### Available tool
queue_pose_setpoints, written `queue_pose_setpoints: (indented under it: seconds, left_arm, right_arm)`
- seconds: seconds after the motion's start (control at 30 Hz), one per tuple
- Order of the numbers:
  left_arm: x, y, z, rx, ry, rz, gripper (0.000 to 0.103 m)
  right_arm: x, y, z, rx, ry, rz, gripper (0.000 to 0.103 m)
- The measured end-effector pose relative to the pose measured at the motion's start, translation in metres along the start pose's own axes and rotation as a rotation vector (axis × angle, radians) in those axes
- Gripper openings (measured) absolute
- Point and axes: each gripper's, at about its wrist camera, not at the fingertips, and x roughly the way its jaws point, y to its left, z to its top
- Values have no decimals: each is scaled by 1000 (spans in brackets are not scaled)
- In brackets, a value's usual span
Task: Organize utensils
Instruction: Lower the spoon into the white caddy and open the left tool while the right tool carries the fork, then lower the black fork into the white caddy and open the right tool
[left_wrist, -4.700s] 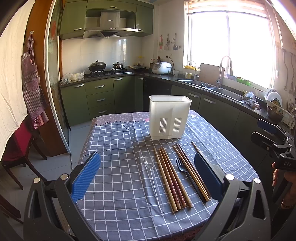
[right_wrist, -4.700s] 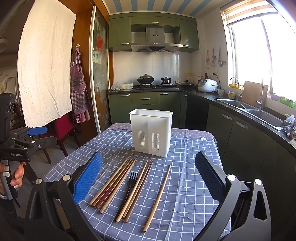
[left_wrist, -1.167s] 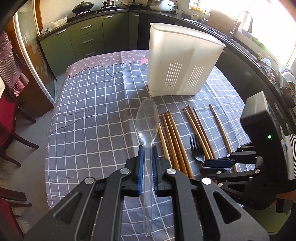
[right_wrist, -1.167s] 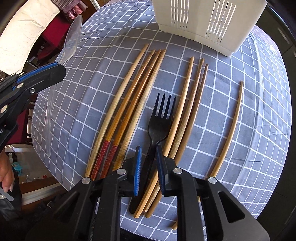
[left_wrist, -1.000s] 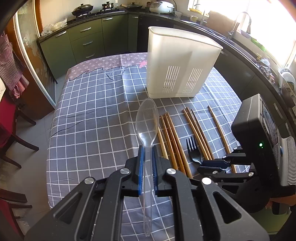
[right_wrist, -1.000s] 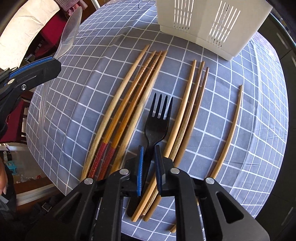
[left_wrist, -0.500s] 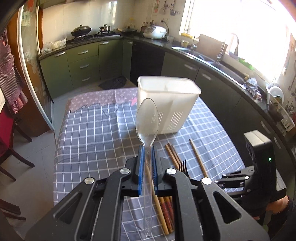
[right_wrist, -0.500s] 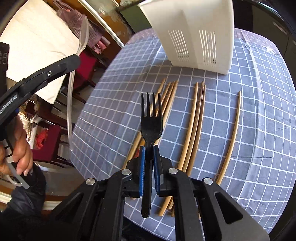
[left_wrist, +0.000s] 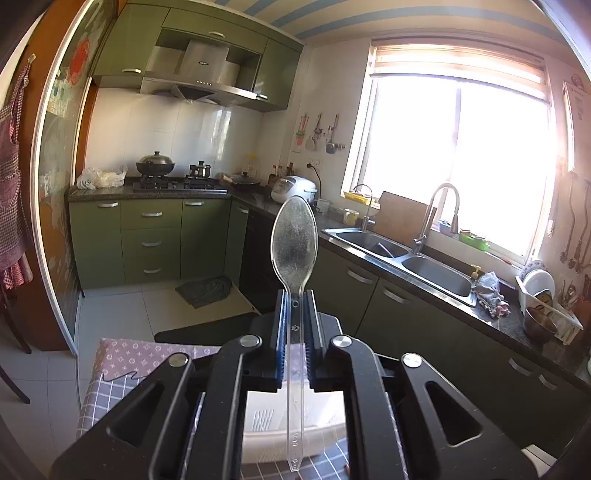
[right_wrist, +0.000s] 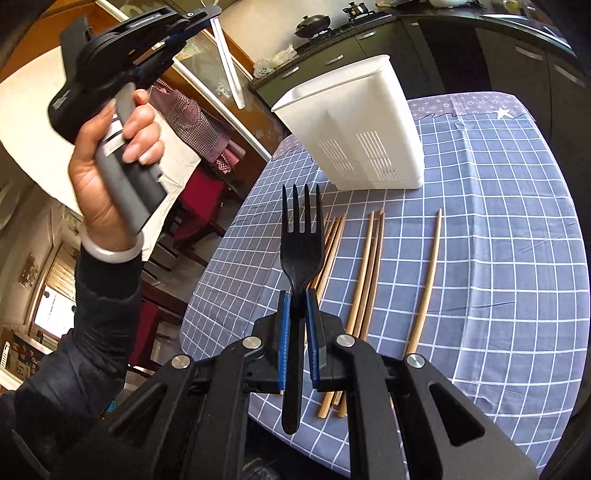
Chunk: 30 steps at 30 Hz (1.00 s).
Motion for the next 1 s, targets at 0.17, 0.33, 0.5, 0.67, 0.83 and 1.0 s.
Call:
queue_pose_setpoints:
  seconds: [0.17, 0.33, 0.5, 0.67, 0.83, 1.0]
  left_arm:
    - [44, 3, -4, -3, -37, 29, 8]
    - [67, 8, -22, 2, 6, 52, 8]
    - [68, 11, -46, 28, 62, 46, 9]
    - [68, 13, -61, 51, 109, 40, 12]
    - [60, 18, -63, 60, 121, 24, 23]
    - [32, 26, -58, 35, 104, 7, 23]
  right_arm:
    - [-18, -12, -1, 10, -37, 0, 10]
    - [-27, -13, 7, 0, -70, -4, 10]
    - [-32, -9, 27, -26, -98, -26, 10]
    - [-43, 2, 56, -68, -153, -59, 10]
    - [-52, 13, 90, -100, -219, -105, 10]
    - [-54, 22, 132, -112, -295, -130, 10]
